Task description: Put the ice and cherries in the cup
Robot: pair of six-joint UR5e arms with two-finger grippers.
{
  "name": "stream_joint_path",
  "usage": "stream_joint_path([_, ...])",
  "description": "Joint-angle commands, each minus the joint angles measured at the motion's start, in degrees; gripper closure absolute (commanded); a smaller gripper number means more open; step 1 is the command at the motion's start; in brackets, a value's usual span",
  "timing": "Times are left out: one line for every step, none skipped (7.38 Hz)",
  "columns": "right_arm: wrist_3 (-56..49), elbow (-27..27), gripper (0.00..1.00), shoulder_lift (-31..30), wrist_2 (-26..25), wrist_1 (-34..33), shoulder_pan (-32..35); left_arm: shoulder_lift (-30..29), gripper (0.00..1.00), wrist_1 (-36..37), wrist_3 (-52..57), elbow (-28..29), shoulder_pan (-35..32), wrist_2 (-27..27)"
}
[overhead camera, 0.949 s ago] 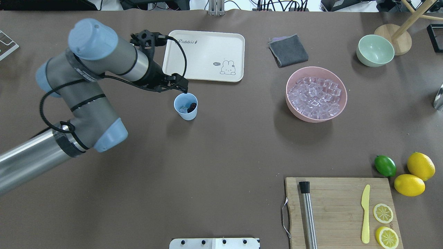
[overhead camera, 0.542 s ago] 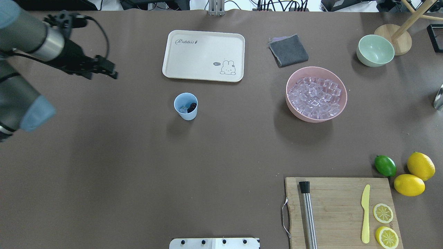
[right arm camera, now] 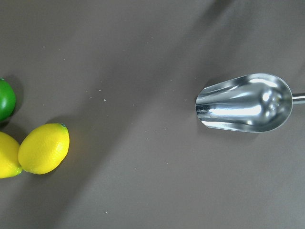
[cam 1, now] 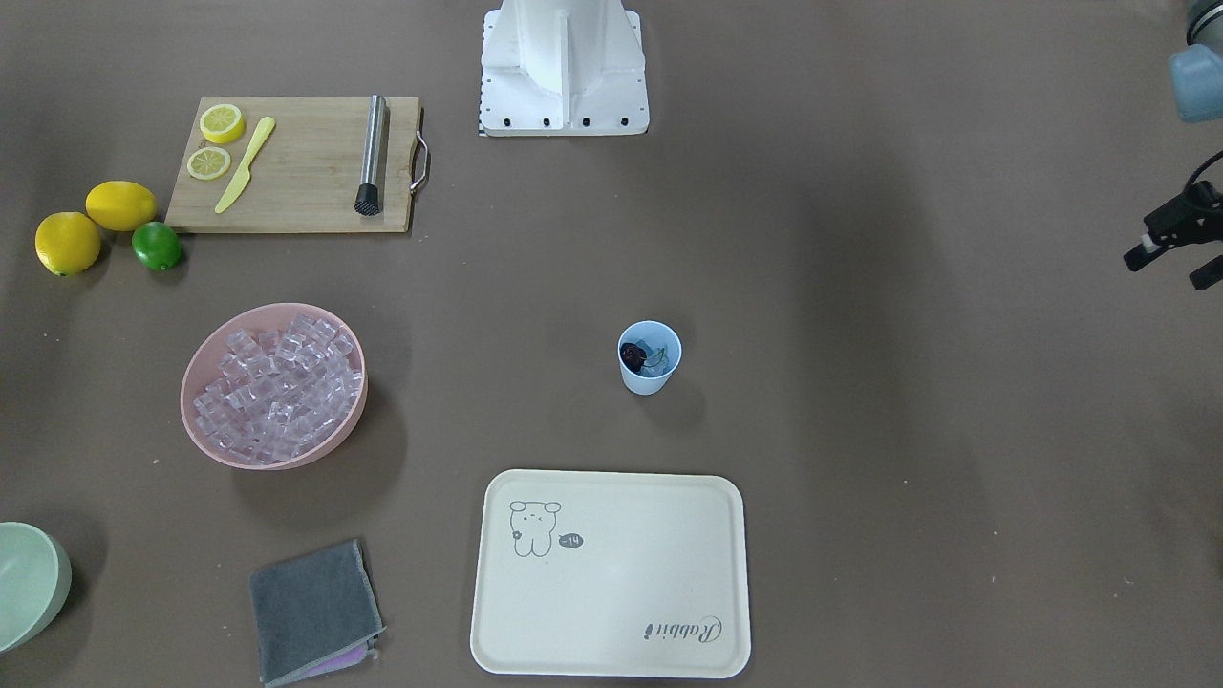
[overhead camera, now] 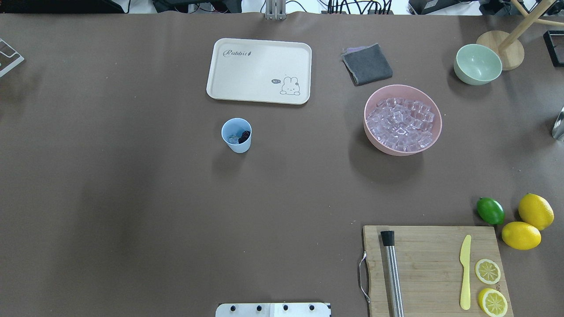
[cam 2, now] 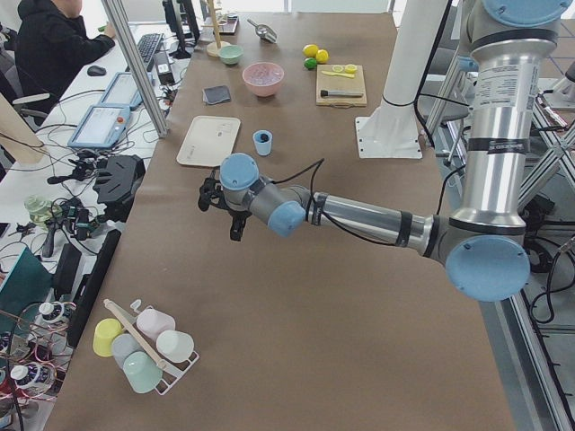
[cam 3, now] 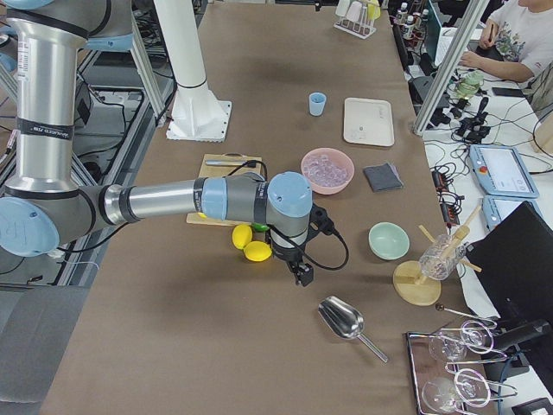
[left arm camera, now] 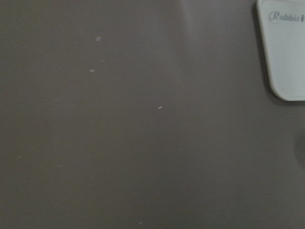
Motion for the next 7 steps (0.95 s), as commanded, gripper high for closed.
stream_joint_path([0.2,0.14,0.01,0.25,-0.02,0.0,0.19,0.58,0.02,5.42,3.56,0.78,-2.17,-2.03])
stream_joint_path([0.12,0.4,0.01,0.25,-0.02,0.0,0.36,-0.12,0.02,9.39,7.57,0.53,-2.6,-0.22])
stream_joint_path([0.03,0.49,0.01,0.34,-0.02,0.0,1.15,-1.7,0.02,13.17,9.09,0.09,-3.91,4.67])
stream_joint_path([-0.06,0.41,0.01,-0.1,-0.46,0.0,1.24,-3.11,0.02,18.35,10.24,-0.09,-4.27,9.42])
stream_joint_path([-0.06,0.32,0.01,-0.1,-1.42,0.0,1.24,-3.64,0.02,22.66,12.68,-1.4,-7.24,12.69])
stream_joint_path([0.29,-0.12,0.01,-0.19,-1.52,-0.08,1.24,-4.43,0.02,25.23,14.54,-1.67,-9.09,12.72])
stream_joint_path([0.38,-0.47,0.01,-0.1,-1.52,-0.09,1.24,-4.61,0.02,24.3,14.82,-1.85,-9.11,12.72])
